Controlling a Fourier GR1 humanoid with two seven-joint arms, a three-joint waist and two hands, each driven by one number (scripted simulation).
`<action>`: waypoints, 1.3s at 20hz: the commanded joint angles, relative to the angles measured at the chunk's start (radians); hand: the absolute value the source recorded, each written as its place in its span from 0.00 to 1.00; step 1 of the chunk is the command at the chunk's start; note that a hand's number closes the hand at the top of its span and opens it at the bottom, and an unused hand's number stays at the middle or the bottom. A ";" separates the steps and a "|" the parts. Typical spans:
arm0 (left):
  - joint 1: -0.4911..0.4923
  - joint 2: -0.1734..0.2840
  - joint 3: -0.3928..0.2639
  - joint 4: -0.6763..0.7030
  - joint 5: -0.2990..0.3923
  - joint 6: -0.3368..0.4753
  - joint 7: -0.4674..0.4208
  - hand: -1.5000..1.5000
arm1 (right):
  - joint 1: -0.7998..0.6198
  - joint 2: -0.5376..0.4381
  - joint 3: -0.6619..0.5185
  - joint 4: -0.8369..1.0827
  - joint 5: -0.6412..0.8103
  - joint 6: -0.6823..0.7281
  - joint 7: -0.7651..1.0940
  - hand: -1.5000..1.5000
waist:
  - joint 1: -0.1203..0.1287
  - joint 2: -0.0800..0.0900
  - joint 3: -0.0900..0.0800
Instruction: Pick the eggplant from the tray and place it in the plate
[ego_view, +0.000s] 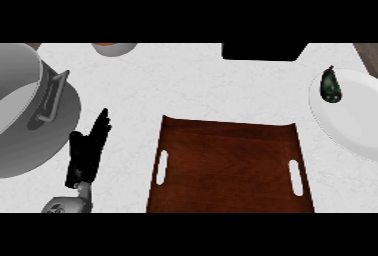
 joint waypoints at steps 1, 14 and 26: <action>-0.020 0.010 0.008 -0.004 0.005 -0.013 0.011 0.50 | 0.029 -0.004 -0.006 0.006 -0.007 -0.011 -0.026 0.00 | -0.001 0.000 0.001; 0.002 0.019 0.006 -0.028 0.003 -0.026 0.013 0.50 | 0.057 -0.094 -0.054 0.024 -0.050 0.012 -0.004 0.00 | 0.011 0.003 0.004; -0.014 0.016 0.026 0.007 0.017 -0.034 0.013 0.50 | 0.124 -0.089 -0.068 0.020 -0.058 -0.081 -0.017 0.00 | 0.005 0.004 0.004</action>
